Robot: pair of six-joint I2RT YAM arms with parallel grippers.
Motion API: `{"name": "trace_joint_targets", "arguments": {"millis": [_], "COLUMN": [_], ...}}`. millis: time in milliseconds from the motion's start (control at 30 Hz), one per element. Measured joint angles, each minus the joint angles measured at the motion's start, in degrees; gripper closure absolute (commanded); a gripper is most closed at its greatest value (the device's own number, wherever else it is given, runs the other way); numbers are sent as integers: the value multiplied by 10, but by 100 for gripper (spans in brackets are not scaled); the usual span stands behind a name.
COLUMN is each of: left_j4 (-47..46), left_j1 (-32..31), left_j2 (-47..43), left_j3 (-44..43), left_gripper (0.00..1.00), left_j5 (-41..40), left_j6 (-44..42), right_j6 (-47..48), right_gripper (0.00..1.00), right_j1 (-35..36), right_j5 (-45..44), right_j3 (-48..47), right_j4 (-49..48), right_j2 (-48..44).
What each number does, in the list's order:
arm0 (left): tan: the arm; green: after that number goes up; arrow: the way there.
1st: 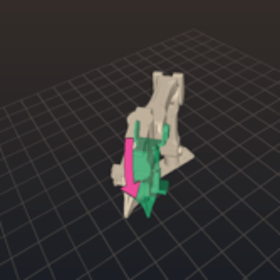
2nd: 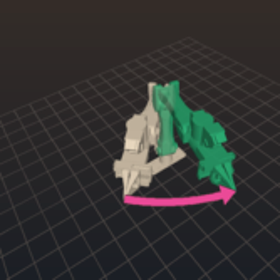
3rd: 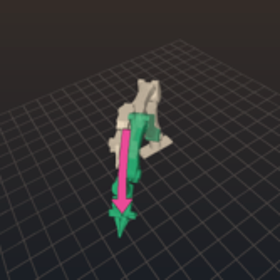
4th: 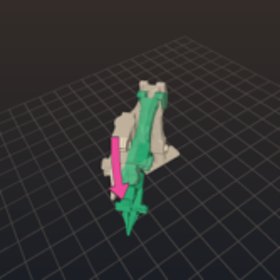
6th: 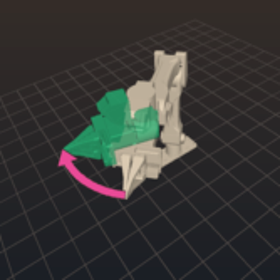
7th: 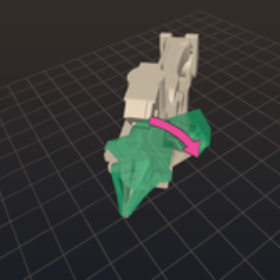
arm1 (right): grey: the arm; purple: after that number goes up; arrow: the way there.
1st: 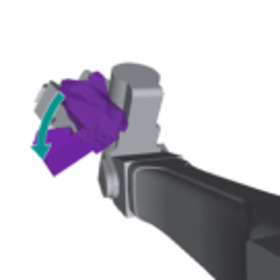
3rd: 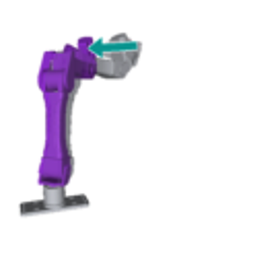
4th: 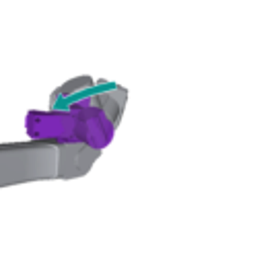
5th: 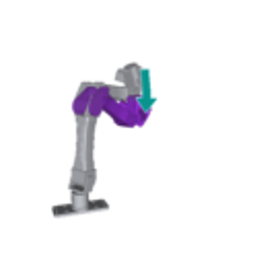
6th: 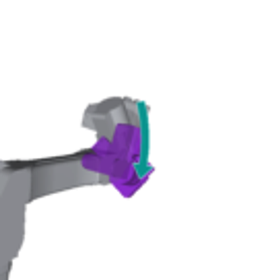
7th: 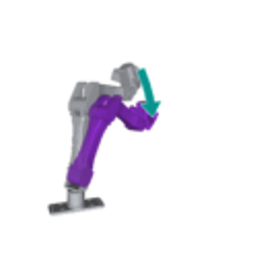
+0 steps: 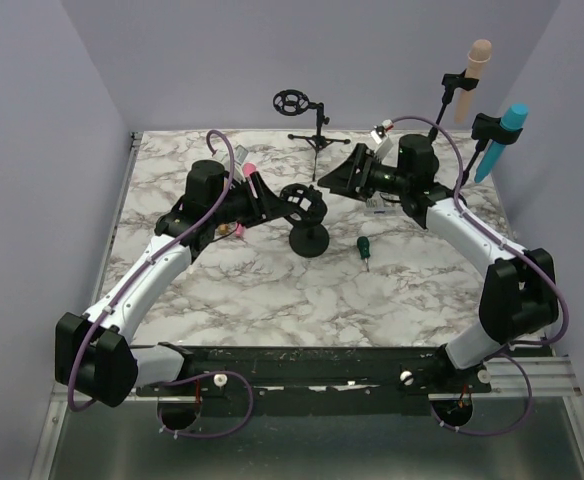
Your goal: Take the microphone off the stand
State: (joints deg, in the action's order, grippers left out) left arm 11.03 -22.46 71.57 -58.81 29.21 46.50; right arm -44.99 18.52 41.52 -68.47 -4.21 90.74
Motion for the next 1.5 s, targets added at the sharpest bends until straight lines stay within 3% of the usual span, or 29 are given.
{"name": "trace_joint_targets", "arguments": {"millis": [133,367,633,1033,1300,1500], "left_j4": [2,11,41,86,134,152], "left_j1": [0,0,2,43,52,56], "left_j2": [0,0,-33,-159,-156,-107], "left_j3": [0,0,0,-19,-108,-204], "left_gripper": [43,31,6,1,1,2], "left_j5": [1,2,-1,-3,-3,-16], "left_j6": [3,5,-7,-38,-75,-120], "right_j6": [-1,-6,-11,2,35,66], "right_gripper": [24,35,38,38,22,4], "right_j1": [10,14,14,18,18,18], "right_j5": [3,5,8,11,-2,-33], "right_j3": [20,37,38,62,47,6], "right_j4": [-8,-33,-85,-114,-89,-11], "right_j2": [0,7,38,94,95,94]}}
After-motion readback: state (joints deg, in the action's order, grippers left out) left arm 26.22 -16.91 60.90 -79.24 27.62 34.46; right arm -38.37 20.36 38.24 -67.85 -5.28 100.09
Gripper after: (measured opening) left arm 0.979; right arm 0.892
